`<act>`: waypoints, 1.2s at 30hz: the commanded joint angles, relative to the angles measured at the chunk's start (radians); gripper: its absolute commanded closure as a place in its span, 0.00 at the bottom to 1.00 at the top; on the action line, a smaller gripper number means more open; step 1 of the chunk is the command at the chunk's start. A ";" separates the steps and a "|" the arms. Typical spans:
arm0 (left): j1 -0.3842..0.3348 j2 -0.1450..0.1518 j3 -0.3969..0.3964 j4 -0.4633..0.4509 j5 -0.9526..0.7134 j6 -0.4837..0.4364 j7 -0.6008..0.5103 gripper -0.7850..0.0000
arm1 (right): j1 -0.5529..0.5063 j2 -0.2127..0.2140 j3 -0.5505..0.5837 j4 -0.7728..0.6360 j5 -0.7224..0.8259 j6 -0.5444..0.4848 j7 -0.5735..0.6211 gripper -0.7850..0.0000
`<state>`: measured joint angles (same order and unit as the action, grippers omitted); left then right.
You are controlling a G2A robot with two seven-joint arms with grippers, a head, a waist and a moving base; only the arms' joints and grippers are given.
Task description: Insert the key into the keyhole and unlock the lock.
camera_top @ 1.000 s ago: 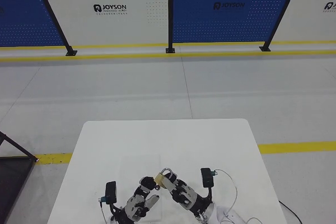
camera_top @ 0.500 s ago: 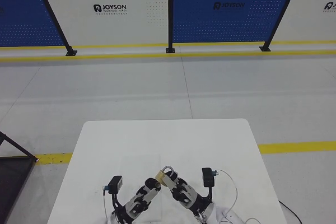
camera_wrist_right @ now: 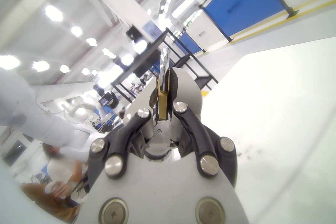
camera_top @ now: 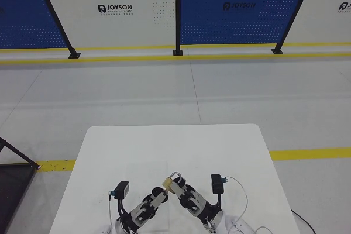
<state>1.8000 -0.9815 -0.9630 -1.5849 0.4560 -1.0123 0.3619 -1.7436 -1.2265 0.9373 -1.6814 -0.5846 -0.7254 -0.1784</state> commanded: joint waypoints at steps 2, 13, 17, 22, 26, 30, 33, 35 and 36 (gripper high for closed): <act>-0.005 0.000 0.005 0.005 0.000 0.000 0.000 0.78 | -0.001 0.000 0.000 0.000 0.001 0.001 0.001 1.00; -0.015 -0.001 0.015 0.003 0.011 0.000 0.009 0.87 | -0.008 0.002 -0.003 -0.001 -0.005 -0.002 -0.002 1.00; -0.014 -0.002 0.018 0.003 0.019 0.000 0.015 0.93 | -0.010 0.002 -0.005 -0.001 -0.012 -0.004 -0.006 1.00; -0.018 -0.004 0.016 0.011 0.033 0.000 0.018 1.00 | -0.011 0.002 -0.007 0.000 -0.015 -0.003 -0.007 1.00; -0.014 -0.007 0.003 0.016 0.061 0.000 0.039 1.00 | -0.012 0.002 -0.010 -0.002 -0.024 -0.001 -0.010 1.00; 0.000 -0.013 -0.015 0.008 0.120 0.023 0.081 1.00 | -0.016 0.003 -0.013 -0.006 -0.037 0.004 -0.013 1.00; 0.011 -0.019 -0.028 -0.001 0.175 0.056 0.116 1.00 | -0.020 0.003 -0.013 -0.010 -0.048 0.010 -0.016 1.00; 0.021 -0.023 -0.034 -0.009 0.217 0.084 0.144 1.00 | -0.023 0.004 -0.012 -0.013 -0.058 0.017 -0.020 1.00; 0.025 -0.025 -0.039 -0.013 0.241 0.103 0.161 1.00 | -0.025 0.004 -0.012 -0.014 -0.062 0.019 -0.022 1.00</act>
<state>1.8210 -1.0049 -0.9976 -1.5947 0.6705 -0.9285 0.5053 -1.7666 -1.2227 0.9248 -1.6942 -0.6432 -0.7086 -0.1985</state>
